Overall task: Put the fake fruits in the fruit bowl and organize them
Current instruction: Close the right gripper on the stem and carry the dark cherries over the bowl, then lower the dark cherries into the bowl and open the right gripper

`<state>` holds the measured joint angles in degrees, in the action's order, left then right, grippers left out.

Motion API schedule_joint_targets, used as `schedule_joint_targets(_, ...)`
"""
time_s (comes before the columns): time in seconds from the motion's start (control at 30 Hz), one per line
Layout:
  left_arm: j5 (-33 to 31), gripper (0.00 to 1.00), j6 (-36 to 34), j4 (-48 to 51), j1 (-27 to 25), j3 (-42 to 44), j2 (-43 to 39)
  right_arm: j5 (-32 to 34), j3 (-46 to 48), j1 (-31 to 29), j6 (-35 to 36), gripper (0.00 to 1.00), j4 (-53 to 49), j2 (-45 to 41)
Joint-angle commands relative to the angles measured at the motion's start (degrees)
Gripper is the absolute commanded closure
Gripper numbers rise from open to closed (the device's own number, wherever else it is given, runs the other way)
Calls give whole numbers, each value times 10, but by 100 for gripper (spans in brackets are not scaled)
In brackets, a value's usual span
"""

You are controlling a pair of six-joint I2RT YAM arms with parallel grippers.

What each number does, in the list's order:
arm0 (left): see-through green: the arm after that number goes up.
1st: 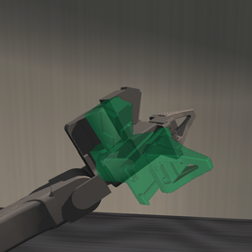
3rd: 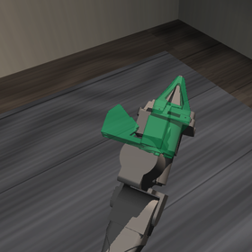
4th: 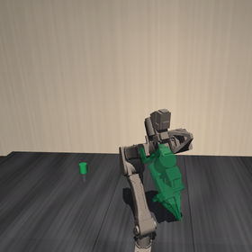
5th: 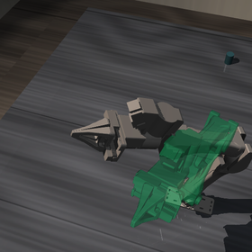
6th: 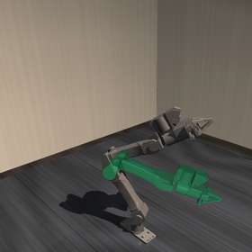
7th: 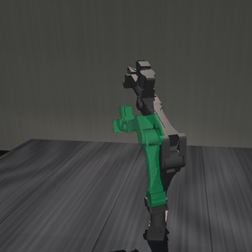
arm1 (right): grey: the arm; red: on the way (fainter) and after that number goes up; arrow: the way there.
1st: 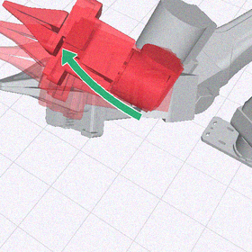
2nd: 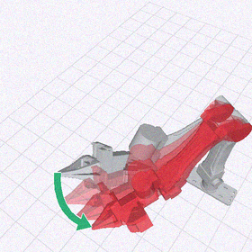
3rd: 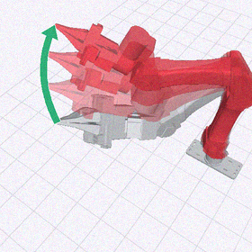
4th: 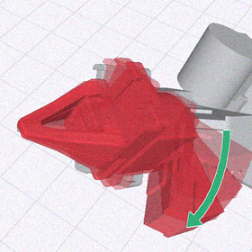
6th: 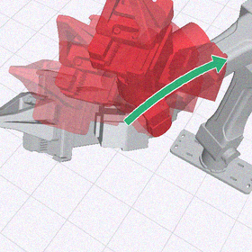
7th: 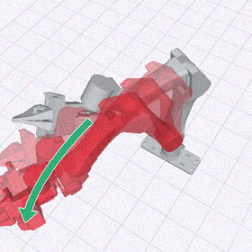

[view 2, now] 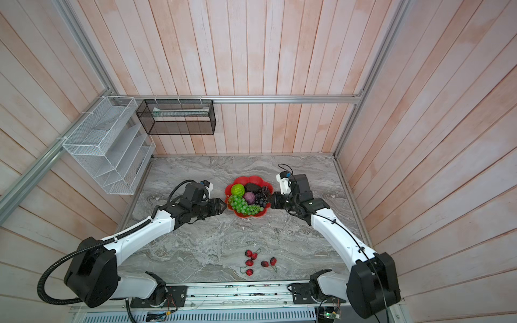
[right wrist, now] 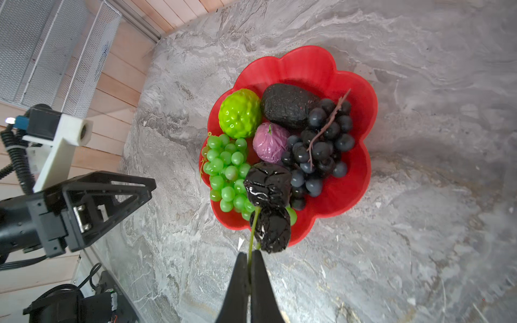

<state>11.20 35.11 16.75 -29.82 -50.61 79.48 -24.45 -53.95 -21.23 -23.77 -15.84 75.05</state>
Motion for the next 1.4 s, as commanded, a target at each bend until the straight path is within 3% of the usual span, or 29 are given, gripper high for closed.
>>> schedule_joint_targets(0.0,-16,39,-11,-14,-3,13,-5,-30,-36,1,38,100,30,46)
schedule_joint_targets(0.13,-20,39,-16,-20,-3,19,2,-66,-63,1,54,100,44,115)
schedule_joint_targets(0.37,-20,39,-25,-25,-2,17,16,-75,-87,-8,70,100,48,190)
schedule_joint_targets(0.7,-21,39,-29,-24,-1,20,15,-51,-111,-8,86,100,36,236)
schedule_joint_targets(0.83,-22,39,-30,-23,-1,20,10,-38,-119,-8,91,84,26,229)
schedule_joint_targets(1.0,-22,38,-31,-20,0,16,7,-22,-134,-8,100,73,5,208)
schedule_joint_targets(1.2,-21,38,-20,-14,0,18,-8,19,-131,-9,112,72,-26,151)
schedule_joint_targets(1.37,-26,39,1,-25,0,21,-15,61,-47,-16,86,65,-24,48)
